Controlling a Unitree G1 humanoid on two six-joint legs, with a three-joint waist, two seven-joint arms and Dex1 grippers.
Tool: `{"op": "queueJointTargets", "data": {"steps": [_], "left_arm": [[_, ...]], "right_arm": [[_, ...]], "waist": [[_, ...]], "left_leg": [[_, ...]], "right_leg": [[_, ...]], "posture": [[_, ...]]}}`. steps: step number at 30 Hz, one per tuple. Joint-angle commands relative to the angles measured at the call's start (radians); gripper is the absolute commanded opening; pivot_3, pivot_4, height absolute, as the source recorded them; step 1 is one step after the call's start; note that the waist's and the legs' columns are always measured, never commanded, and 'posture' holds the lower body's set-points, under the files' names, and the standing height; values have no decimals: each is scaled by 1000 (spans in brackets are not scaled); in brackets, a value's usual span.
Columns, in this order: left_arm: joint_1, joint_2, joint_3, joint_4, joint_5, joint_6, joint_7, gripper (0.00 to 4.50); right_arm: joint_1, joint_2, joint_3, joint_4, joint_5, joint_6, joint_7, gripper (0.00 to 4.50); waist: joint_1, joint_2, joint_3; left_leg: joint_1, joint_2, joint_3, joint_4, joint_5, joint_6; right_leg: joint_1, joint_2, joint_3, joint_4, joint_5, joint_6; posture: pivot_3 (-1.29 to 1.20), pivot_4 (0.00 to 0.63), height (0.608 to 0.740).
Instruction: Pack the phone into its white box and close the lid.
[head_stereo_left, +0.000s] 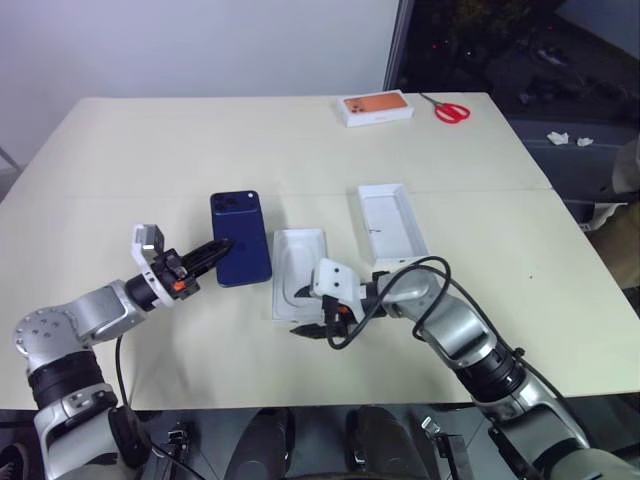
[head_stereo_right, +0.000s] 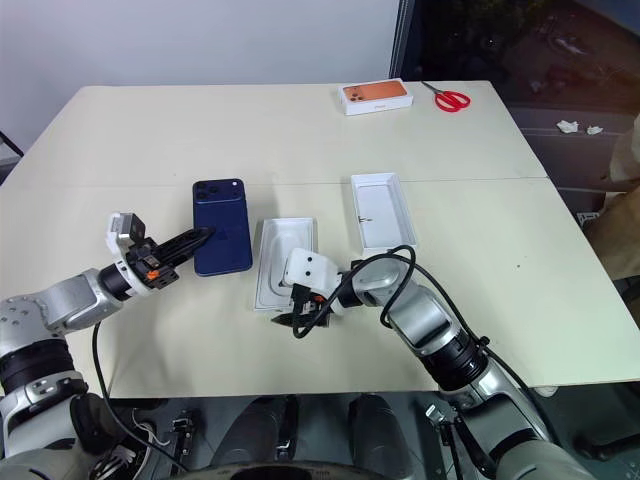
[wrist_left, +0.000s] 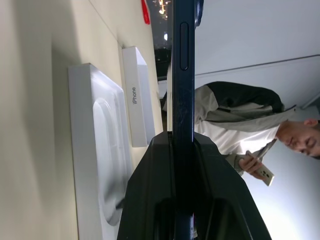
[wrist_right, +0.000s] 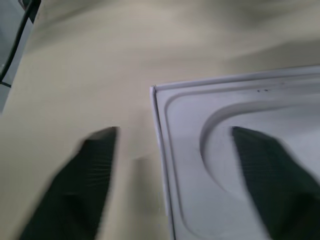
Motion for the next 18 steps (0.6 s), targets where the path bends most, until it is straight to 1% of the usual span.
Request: {"op": "queueJointTargets", "data": {"steps": [1,3,6,10,13,15,18], "left_arm": [[4,18,-4,-33,-51,0,-16,407],[7,14,-11,-37,-55,2,-17,407],[11,4,-23,-41,-63,-5,-12,407],[34,-40,-100,-74,-54,18,-13,407],[29,-60,-123,-67,-53,8,-2,407],[20,-82,-159,-62,-34,8,19,407],[0,-118,-195,-47,-1,-25,30,407]], "right_arm": [[-38,27,-76,-24,72,14,-11,4087],[-53,19,-137,-34,137,40,9,4087],[-64,-7,-189,-29,186,34,27,4087],[-63,-151,-289,60,207,-53,120,4087],[-74,-195,-291,106,200,-96,135,4087],[-95,-209,-298,138,201,-112,143,4087],[-89,-236,-309,163,191,-150,158,4087]], "waist": [[0,0,0],[0,0,0],[0,0,0],[5,0,0],[3,-1,1],[-5,-1,1],[-1,0,1]], "left_leg": [[0,0,0,0,0,0],[0,0,0,0,0,0],[0,0,0,0,-1,1],[0,-1,0,0,-1,1],[0,-2,0,1,-2,3],[0,-1,1,0,-2,3],[0,0,1,0,-1,2]], "right_leg": [[0,0,0,0,0,0],[0,0,0,0,0,0],[0,0,0,0,0,0],[1,-1,0,0,0,0],[2,-2,0,-1,0,0],[1,-1,0,-1,0,0],[0,0,0,0,0,0]], "posture": [[0,150,740],[0,150,740],[0,150,740],[0,150,740],[0,150,740],[0,150,740],[0,150,740]]}}
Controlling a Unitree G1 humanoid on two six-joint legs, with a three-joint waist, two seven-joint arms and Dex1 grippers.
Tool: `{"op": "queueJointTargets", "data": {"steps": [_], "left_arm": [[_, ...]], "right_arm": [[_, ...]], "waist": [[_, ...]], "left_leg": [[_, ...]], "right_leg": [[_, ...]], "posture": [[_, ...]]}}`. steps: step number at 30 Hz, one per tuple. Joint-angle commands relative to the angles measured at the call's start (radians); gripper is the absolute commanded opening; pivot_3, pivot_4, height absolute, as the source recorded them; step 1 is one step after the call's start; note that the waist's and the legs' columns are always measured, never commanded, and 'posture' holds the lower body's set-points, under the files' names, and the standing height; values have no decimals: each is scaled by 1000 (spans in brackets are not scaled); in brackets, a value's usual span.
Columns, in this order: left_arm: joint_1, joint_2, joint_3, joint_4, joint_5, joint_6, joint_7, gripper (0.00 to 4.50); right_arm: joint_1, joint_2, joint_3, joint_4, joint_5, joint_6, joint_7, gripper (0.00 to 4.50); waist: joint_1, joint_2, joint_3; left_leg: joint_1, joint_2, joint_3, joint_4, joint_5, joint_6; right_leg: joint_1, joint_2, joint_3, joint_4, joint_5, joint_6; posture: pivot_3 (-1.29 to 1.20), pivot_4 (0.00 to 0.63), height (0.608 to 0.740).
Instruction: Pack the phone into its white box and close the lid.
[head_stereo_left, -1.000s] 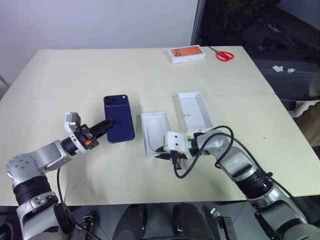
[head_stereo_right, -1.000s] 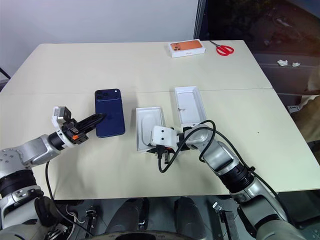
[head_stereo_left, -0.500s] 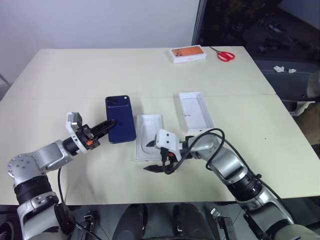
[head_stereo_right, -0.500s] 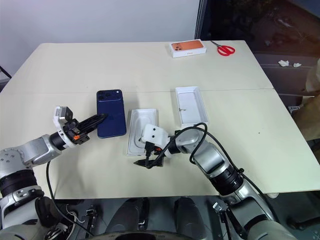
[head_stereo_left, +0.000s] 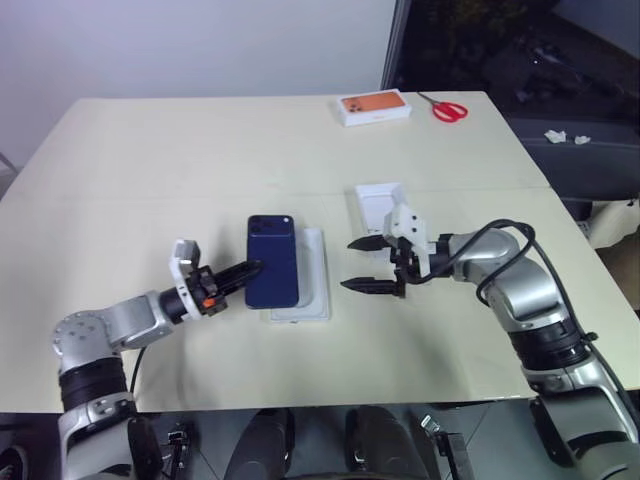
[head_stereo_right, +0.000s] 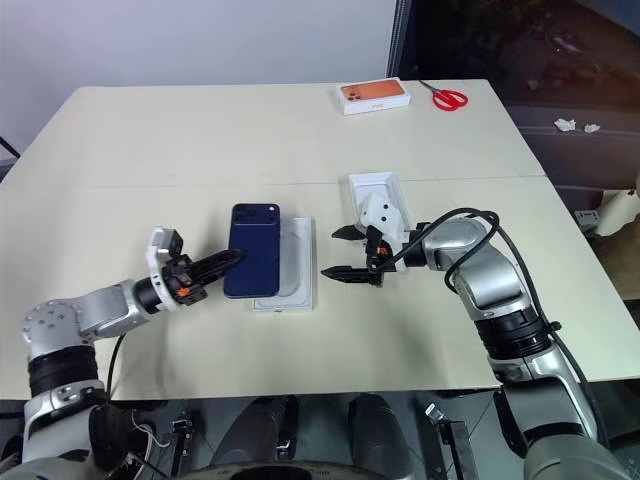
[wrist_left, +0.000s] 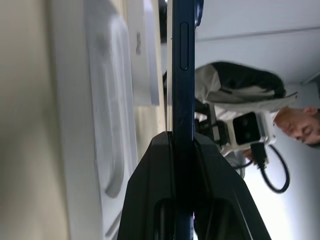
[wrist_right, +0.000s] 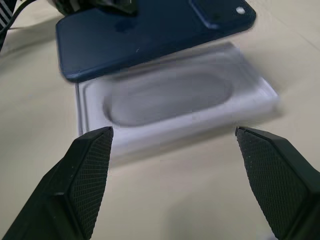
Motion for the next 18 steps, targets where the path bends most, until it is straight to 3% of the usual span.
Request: {"op": "queueJointTargets", "data": {"steps": [1,12,15,18], "left_arm": [[-26,-19,-21,-3,23,-40,2,407],[-36,-23,-58,16,79,-68,-33,407],[-43,-23,-59,15,90,-63,-23,1371],[-48,-22,-62,9,94,-43,-17,2873]], "right_arm": [[-16,-27,-24,0,2,-55,18,4087],[2,-30,-28,29,-16,-104,-36,4087],[0,-28,-27,32,-18,-110,-43,4142],[-4,-24,-26,37,-22,-113,-48,4142]], "waist": [[1,0,0],[5,0,0],[5,0,0],[7,0,0]], "left_leg": [[0,0,0,0,0,0],[0,0,0,1,1,-2],[0,0,0,1,1,-2],[0,0,0,1,1,-2]], "right_leg": [[0,0,0,0,0,0],[1,0,0,0,0,0],[1,0,0,0,0,0],[1,0,0,0,0,0]], "posture": [[0,150,740],[0,150,740],[0,150,740],[0,150,740]]}}
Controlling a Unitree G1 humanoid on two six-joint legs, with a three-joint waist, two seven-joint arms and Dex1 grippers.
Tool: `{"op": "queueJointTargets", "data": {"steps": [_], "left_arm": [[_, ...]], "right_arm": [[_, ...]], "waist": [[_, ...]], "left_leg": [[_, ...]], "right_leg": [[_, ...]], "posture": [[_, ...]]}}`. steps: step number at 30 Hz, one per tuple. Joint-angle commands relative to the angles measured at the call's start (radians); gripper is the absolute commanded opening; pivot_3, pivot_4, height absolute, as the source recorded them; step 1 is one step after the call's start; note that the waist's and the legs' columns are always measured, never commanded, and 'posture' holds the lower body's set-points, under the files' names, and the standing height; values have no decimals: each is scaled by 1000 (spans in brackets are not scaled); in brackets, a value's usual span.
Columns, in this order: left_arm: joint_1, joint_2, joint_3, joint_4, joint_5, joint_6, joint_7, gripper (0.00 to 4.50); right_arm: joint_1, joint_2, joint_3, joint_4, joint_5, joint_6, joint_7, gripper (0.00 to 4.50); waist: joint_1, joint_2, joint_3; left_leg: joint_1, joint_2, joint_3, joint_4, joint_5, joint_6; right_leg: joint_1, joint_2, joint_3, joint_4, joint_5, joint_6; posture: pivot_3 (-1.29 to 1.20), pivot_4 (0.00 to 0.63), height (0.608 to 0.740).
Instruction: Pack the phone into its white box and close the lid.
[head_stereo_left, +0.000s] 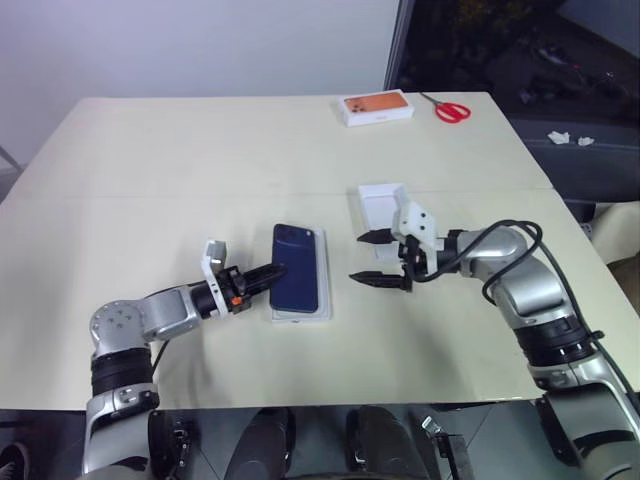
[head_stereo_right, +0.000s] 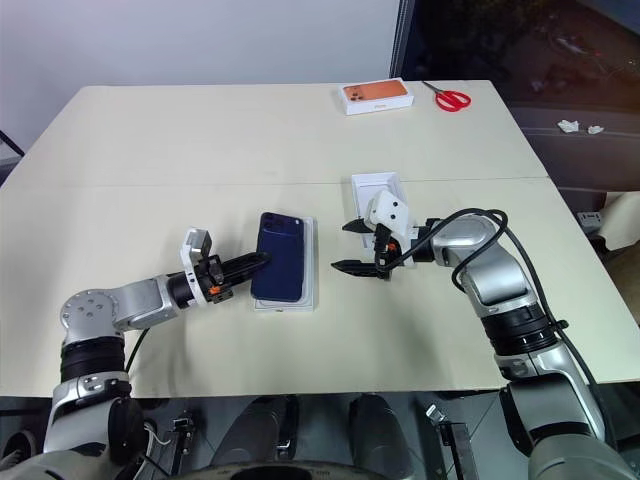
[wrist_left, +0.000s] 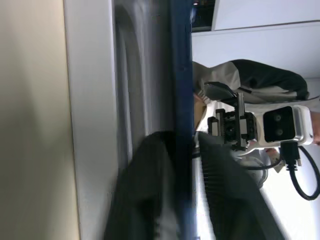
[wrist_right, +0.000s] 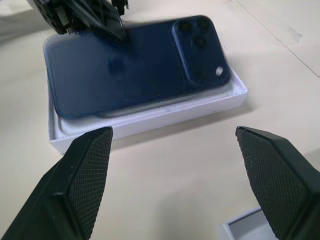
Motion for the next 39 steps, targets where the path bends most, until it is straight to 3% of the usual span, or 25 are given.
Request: {"op": "queueJointTargets", "data": {"steps": [1,3,25,33,36,39], "left_arm": [[-17,7,1,-17,-19,32,-2,3370],[-19,10,4,-33,-27,42,2,4321],[14,180,26,-190,-129,98,-22,4321],[27,241,-23,-275,10,-53,-112,4321],[25,225,-21,-272,15,-79,-112,3439],[29,207,-12,-275,1,-85,-86,1942]], "right_arm": [[-12,-1,-21,-4,2,-18,-9,4142],[-14,2,-18,-3,3,-19,-9,4142],[-47,35,-2,38,-16,-39,-10,4142],[-31,70,1,3,-8,-24,-44,4142],[-27,116,15,-2,-19,-21,-89,3235],[-21,160,24,-11,-13,4,-125,1706]], "waist": [[1,0,0],[1,0,0],[-2,0,0],[-1,0,0],[-2,0,0],[-2,0,0]], "left_leg": [[0,0,0,0,0,0],[0,0,0,1,0,0],[0,0,0,0,0,-1],[0,0,0,0,0,-1],[0,0,0,0,0,-1],[0,0,0,0,0,-1]], "right_leg": [[0,0,0,0,0,0],[1,0,0,0,0,0],[0,0,0,0,0,0],[0,0,0,0,0,0],[0,0,0,0,0,0],[0,0,0,0,0,0]], "posture": [[0,150,740],[0,150,740],[0,150,740],[0,150,740],[0,150,740],[0,150,740]]}}
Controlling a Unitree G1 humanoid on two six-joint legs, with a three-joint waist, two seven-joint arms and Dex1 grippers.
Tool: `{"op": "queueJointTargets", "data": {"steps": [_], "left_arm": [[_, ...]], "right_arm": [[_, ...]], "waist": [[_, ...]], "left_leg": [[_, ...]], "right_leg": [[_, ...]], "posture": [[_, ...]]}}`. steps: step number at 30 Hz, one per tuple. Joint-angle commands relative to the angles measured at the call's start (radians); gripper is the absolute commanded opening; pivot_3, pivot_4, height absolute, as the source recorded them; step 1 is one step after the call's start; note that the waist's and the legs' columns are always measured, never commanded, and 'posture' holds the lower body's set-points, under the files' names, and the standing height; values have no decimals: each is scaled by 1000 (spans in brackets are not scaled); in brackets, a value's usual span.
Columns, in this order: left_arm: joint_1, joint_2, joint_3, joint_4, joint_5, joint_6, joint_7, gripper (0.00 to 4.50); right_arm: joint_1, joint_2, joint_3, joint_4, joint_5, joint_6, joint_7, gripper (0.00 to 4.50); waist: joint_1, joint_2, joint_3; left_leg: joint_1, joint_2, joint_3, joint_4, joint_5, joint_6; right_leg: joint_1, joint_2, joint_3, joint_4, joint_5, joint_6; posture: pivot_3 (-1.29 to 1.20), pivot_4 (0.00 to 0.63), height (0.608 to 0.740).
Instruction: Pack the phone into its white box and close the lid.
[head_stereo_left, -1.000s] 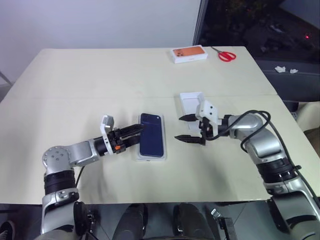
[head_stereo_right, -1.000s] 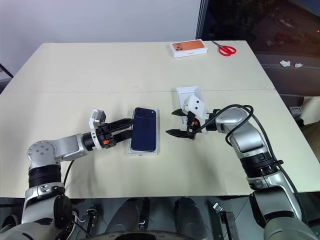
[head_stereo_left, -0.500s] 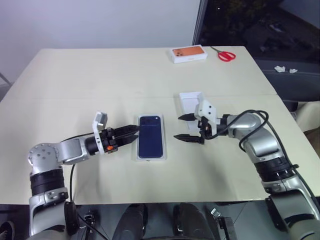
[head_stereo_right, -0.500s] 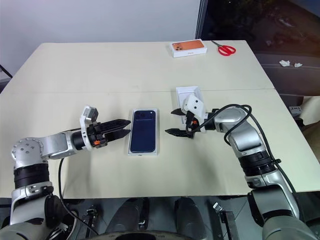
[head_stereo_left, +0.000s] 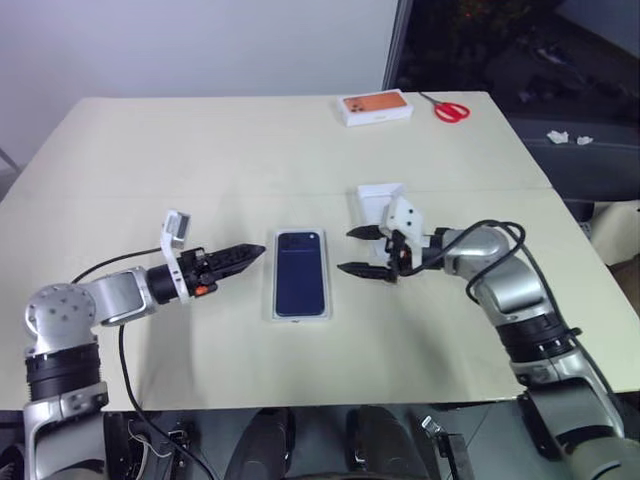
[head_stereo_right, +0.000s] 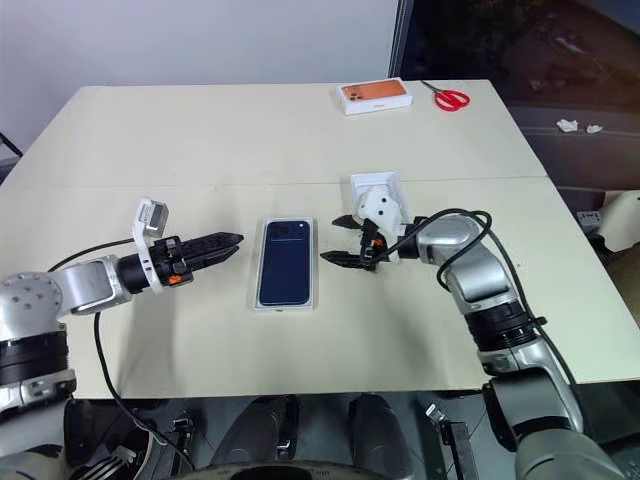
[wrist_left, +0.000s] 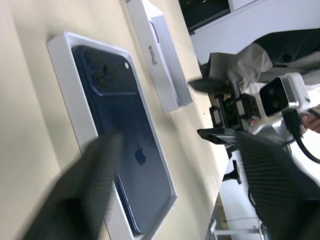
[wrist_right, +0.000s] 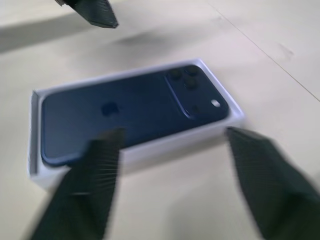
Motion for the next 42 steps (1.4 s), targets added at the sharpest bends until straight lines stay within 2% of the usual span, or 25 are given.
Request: {"op": "queueJointTargets", "data": {"steps": [1,3,4,7,14,20,30,33,42], "left_arm": [[-1,-15,19,-33,-13,-23,25,1469],[5,-14,18,-37,-6,-24,36,438],[9,-12,16,-37,-3,-23,39,17],[19,-17,19,-24,-16,-13,50,17],[44,-48,-12,-28,85,-94,75,17],[33,-22,-24,-1,141,-121,19,17],[82,-12,-157,-11,298,-154,-56,17],[68,-47,-181,-6,301,-143,-66,17],[-20,-231,-262,37,361,-152,-49,17]], "right_arm": [[3,37,6,-47,4,20,-43,1243],[13,26,30,-34,-31,13,-50,183],[17,17,43,-24,-50,6,-52,0],[25,6,70,4,-102,-42,-65,0],[29,10,136,38,-217,-113,-107,0],[39,18,145,39,-241,-132,-116,0],[42,29,137,22,-242,-123,-108,0],[53,21,127,9,-233,-111,-101,0],[157,-71,92,-70,-227,-92,-71,0]], "waist": [[1,0,0],[1,0,0],[2,0,0],[2,0,0],[-2,0,0],[1,0,0],[0,0,0],[3,0,0],[31,1,-1]], "left_leg": [[0,0,0,0,0,0],[0,0,0,0,0,0],[0,0,0,0,0,0],[0,0,0,0,0,1],[0,0,0,0,0,0],[0,0,0,0,0,0],[0,0,0,0,0,0],[0,0,0,0,0,1],[0,-2,0,2,-1,2]], "right_leg": [[0,0,0,0,0,0],[0,0,0,0,0,0],[0,0,0,0,0,0],[0,0,0,0,0,0],[0,0,0,0,0,0],[0,0,0,0,0,0],[0,0,0,0,0,0],[0,0,0,0,0,0],[3,-2,-1,-1,0,0]], "posture": [[0,150,740],[0,150,740],[0,150,740],[0,150,740],[0,150,740],[0,150,740],[0,150,740],[0,150,740],[0,150,740]]}}
